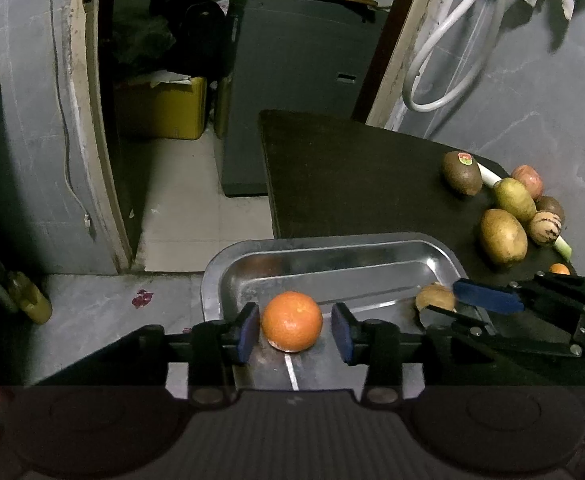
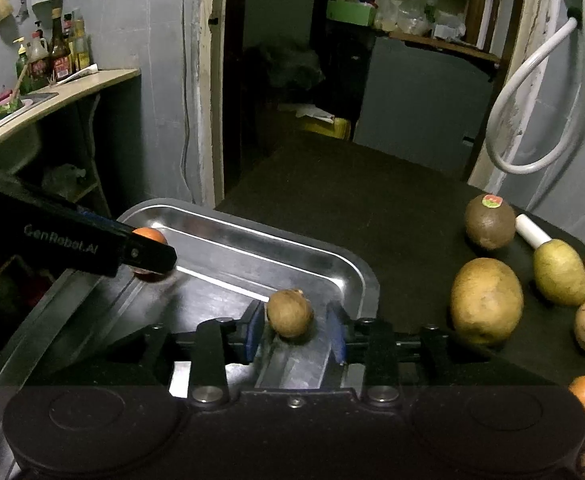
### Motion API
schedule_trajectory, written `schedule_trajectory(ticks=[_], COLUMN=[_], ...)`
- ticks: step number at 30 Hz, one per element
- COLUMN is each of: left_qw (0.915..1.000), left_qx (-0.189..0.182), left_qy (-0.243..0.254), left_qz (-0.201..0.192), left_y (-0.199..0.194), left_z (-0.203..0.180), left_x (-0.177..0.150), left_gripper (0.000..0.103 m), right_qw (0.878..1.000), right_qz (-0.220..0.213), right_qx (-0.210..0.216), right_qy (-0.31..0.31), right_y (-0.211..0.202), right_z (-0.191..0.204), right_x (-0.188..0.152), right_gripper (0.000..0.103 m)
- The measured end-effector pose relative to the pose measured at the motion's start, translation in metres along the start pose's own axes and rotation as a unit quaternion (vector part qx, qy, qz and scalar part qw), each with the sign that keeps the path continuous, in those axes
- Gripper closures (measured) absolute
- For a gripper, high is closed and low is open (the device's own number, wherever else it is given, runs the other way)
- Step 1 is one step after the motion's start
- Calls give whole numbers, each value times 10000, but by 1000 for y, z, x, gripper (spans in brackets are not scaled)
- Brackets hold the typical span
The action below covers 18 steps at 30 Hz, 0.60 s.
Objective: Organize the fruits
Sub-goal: 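Grasp the orange with the left gripper while the right gripper carries the kiwi to the tray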
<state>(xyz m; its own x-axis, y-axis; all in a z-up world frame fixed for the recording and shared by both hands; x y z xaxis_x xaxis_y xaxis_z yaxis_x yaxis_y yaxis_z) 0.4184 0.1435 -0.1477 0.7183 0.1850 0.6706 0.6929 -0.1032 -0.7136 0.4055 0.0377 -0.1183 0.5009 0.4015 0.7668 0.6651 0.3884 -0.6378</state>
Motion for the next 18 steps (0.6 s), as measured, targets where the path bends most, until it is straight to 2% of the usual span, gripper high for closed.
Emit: schedule_trajectory(ticks=[6, 8, 13, 18], left_qw=[9999, 9998, 9993, 9991], left_qx=[-25, -43, -159, -299], left_qy=[-16, -11, -14, 116], left_qz=[-137, -200, -333, -286], left_y=[-15, -22, -43, -59], left_z=[-4, -7, -18, -40], left_x=[5, 6, 4, -7], left_gripper=[38, 24, 2, 1], right_qw=[9994, 9988, 9952, 9881], right_qz=[-162, -214, -361, -521], right_qx=[-213, -298, -573, -896], right_qy=[208, 318, 702, 1133], right_y=[-37, -52, -96, -144], right_z=[-11, -15, -25, -36], right_x=[-6, -10, -23, -43], right_gripper=[48, 42, 22, 1])
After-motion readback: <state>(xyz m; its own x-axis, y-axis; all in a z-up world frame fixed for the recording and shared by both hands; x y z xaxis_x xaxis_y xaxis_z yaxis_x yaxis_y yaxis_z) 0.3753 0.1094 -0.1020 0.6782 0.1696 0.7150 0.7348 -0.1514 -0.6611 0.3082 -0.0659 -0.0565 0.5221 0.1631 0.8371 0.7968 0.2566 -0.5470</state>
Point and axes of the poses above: each gripper's, at about its wrist camera, not at the fingertips, and y roughly the way its jaws point, z to its left, x to its top, the point moved 10 cm from there along y, roughly the way its jaws point, and after that the axes turned 4 degrees about -z, right-handed, at the moved point
